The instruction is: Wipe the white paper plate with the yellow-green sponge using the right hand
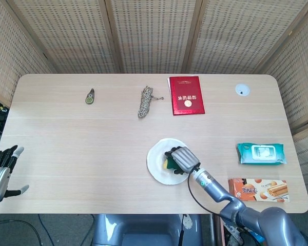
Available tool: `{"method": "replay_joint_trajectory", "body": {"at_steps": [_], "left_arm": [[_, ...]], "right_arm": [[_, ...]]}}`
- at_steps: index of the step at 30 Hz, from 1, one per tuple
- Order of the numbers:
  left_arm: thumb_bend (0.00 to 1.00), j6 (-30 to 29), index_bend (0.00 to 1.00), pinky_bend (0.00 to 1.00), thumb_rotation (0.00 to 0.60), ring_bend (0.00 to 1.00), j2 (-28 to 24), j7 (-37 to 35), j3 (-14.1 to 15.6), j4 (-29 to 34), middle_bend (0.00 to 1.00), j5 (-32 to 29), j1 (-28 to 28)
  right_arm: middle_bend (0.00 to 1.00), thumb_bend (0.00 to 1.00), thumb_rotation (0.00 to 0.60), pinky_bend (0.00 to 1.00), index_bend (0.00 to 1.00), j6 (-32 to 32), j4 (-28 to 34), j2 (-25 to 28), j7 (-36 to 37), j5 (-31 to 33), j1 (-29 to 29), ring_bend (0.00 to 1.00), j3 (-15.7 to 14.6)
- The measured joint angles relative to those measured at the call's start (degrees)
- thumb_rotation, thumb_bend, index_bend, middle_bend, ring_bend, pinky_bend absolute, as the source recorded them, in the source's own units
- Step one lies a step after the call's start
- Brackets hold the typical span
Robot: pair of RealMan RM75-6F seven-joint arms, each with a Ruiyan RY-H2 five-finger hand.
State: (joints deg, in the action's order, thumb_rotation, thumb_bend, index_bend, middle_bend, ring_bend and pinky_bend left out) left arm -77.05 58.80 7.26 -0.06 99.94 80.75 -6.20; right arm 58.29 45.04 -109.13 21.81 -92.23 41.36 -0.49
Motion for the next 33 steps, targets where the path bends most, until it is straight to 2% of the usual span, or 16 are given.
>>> {"method": "replay_joint_trajectory", "body": {"at_steps": [16,23,28,33], "left_arm": [[0.00,0.13,0.00,0.00,0.600,0.00,-0.06,-0.08,0.34,0.10,0.00,0.23,-0.09],[0.00,0.14,0.00,0.00,0.600,0.00,-0.13,-0.17,0.49,0.16,0.00,0.39,-0.09],[0.00,0.37,0.00,0.00,0.600,0.00,-0.04,0.19,0.67,0.25,0.00,0.50,-0.20],[0.00,0.32,0.00,0.00,0.600,0.00,0.04,0.39,0.72,0.32,0.00,0.47,-0.19]], "right_arm": [[0.51,0.35,0.600,0.38,0.45,1.62,-2.73,-1.61,0.46,-0.78,-0.37,0.36,-0.72],[0.51,0.35,0.600,0.38,0.45,4.57,1.92,0.99,0.32,-1.20,-0.11,0.38,0.34],[0.51,0.35,0.600,0.38,0.45,6.88,7.10,3.66,-1.26,-0.85,0.23,0.38,2.41],[0.52,0.35,0.600,0.38,0.46,6.05,8.81,4.61,-2.85,0.27,0.53,0.39,3.30]]}}
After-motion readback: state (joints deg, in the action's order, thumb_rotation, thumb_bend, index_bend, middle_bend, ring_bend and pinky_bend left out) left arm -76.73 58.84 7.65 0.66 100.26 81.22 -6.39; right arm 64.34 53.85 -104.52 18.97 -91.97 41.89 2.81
